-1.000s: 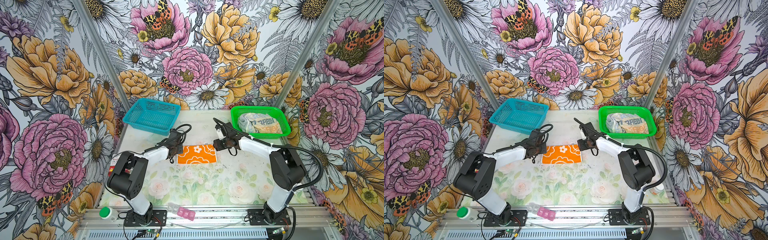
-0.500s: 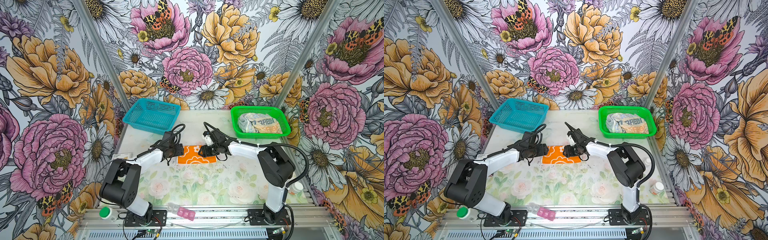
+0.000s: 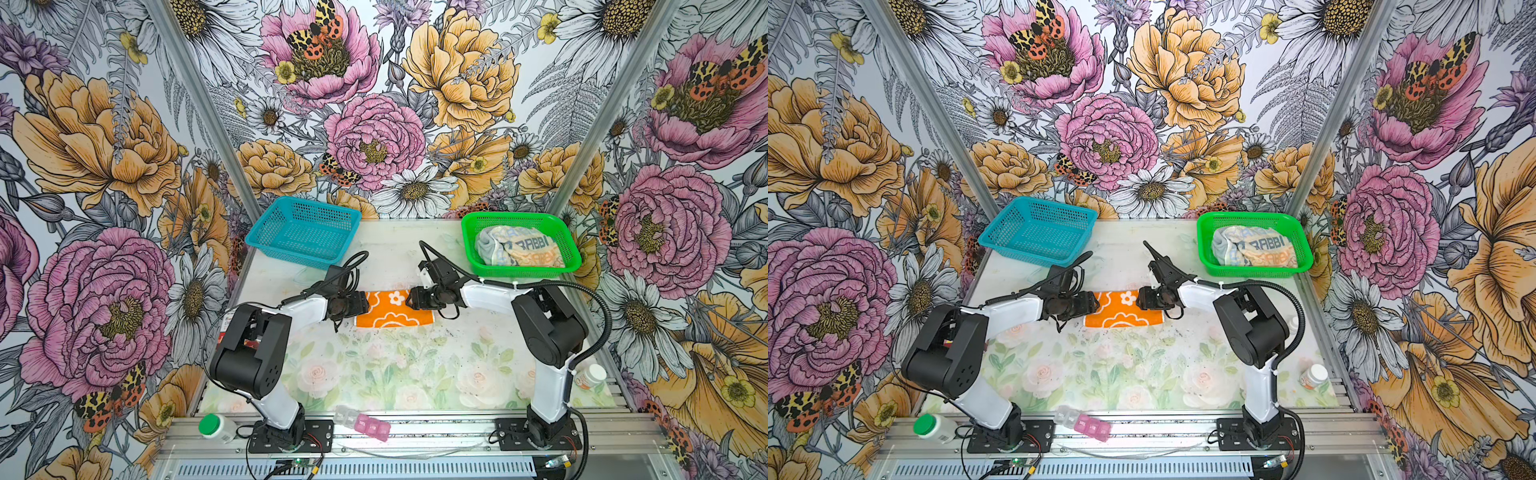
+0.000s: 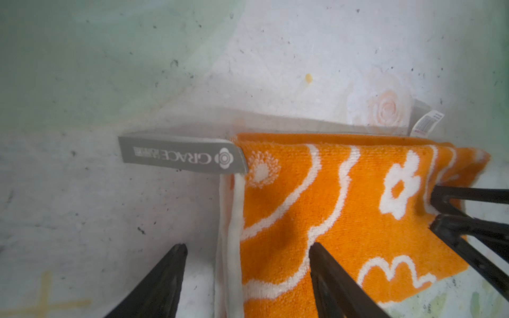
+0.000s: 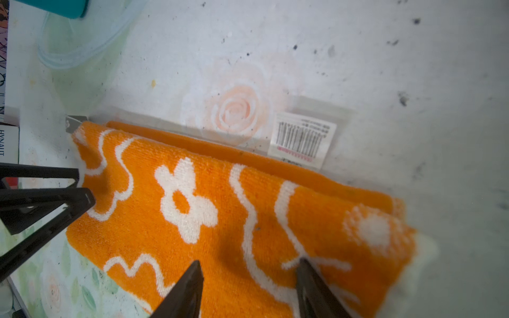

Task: Fold and stack the towels

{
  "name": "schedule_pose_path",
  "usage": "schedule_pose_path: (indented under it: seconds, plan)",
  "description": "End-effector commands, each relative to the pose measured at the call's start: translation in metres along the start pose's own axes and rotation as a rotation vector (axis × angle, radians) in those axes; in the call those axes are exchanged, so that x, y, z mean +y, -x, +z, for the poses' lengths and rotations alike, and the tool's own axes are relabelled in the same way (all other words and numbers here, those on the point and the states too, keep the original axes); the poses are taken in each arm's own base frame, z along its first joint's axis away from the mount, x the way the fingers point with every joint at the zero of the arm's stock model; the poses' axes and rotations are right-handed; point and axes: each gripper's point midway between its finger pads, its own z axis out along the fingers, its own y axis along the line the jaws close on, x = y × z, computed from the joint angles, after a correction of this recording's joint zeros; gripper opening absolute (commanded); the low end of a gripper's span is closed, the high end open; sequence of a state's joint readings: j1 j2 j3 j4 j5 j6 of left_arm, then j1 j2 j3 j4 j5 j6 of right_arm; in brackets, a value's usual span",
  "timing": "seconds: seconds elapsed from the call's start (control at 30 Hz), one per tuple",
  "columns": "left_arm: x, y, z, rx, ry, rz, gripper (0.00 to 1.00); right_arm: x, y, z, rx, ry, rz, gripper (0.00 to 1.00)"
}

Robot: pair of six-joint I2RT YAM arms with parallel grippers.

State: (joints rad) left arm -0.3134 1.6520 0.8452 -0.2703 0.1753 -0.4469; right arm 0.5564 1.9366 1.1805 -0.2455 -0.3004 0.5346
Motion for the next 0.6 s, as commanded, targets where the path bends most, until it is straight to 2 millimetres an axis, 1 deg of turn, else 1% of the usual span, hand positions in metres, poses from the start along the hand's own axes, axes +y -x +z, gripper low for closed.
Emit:
schedule_pose_path:
  seconds: [0.0,0.13,0.23,0.27,0.37,0.4,0.5,0.53,0.57]
  plan:
    - [-0.001,-0.018,0.017,0.085,-0.038,-0.035,0.69,-0.017,-0.015,0.010,0.041,-0.041,0.032,0.57]
    - [-0.012,-0.024,0.025,0.111,-0.065,-0.021,0.62,-0.017,-0.015,0.009,0.040,-0.044,0.035,0.56]
    - [-0.018,-0.025,0.028,0.115,-0.075,-0.022,0.54,-0.018,-0.016,0.010,0.042,-0.048,0.033,0.56]
    - [-0.019,-0.024,0.028,0.110,-0.075,-0.022,0.47,-0.019,-0.017,0.010,0.043,-0.048,0.032,0.56]
    - [-0.023,-0.016,0.027,0.091,-0.079,-0.025,0.20,-0.018,-0.016,0.009,0.040,-0.047,0.025,0.56]
    - [-0.025,-0.012,0.026,0.082,-0.084,-0.023,0.14,-0.017,-0.014,0.008,0.036,-0.044,0.014,0.56]
    - [-0.033,0.001,0.021,0.048,-0.095,-0.006,0.00,-0.010,-0.006,-0.001,0.007,-0.034,-0.035,0.58]
    - [-0.036,0.006,0.018,0.040,-0.097,0.004,0.00,-0.007,-0.003,-0.006,-0.008,-0.033,-0.049,0.60]
    - [-0.039,0.011,0.015,0.034,-0.099,0.017,0.00,-0.005,0.001,-0.011,-0.024,-0.032,-0.061,0.67]
